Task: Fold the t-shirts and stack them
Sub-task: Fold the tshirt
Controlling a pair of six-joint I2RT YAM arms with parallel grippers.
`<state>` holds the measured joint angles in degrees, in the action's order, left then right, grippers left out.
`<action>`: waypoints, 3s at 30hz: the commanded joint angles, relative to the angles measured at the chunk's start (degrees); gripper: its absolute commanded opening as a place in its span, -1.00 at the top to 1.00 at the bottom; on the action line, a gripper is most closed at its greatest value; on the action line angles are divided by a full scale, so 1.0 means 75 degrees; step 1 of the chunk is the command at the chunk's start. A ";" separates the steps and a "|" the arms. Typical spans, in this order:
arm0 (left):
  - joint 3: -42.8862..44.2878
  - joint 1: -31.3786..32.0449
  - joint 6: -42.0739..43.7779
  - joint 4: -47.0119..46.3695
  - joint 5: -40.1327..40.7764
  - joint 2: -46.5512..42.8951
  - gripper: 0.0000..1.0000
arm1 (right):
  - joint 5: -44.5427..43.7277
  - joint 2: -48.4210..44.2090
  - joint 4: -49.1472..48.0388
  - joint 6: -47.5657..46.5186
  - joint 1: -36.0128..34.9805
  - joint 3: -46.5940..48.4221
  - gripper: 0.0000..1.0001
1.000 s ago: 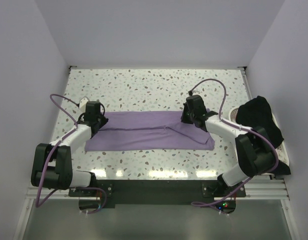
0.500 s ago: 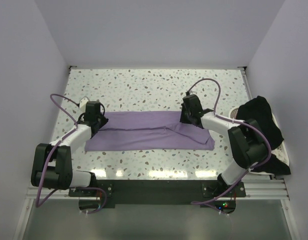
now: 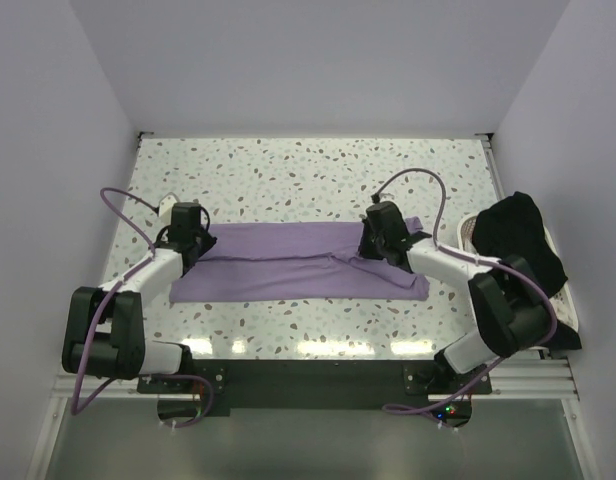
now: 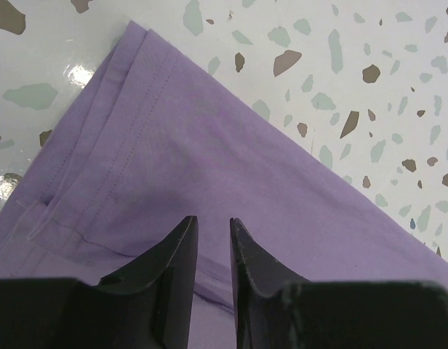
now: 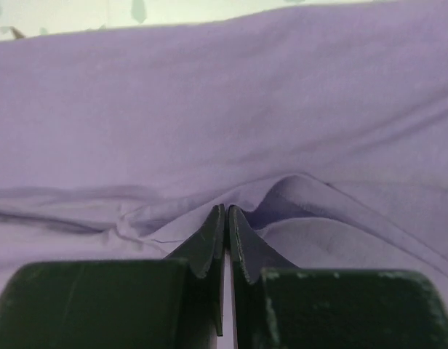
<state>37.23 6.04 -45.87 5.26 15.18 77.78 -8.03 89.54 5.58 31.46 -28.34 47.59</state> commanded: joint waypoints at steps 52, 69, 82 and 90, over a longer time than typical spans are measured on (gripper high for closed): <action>-0.0347 0.0026 0.0127 -0.0549 -0.0161 -0.0421 0.42 | -0.1660 -0.0712 -0.1460 0.3094 -0.2339 -0.1506 0.78; -0.0230 0.0026 0.0197 -0.0478 -0.0254 -0.0468 0.41 | -0.3006 -0.2797 0.1785 0.1455 -0.2188 -0.0511 -0.25; -0.0160 0.0085 0.0327 -0.0361 -0.0536 -0.0655 0.40 | -0.1379 -0.2587 0.2080 0.0481 0.0251 -0.0534 -0.29; -0.0101 0.0108 0.0490 -0.0127 -0.0559 -0.0831 0.39 | -0.1297 -0.2341 0.1845 0.0411 0.0321 -0.0744 -0.29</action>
<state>34.89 6.52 -43.81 4.58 10.87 73.36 -18.83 72.05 20.64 35.75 -26.30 42.06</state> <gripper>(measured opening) 0.304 0.645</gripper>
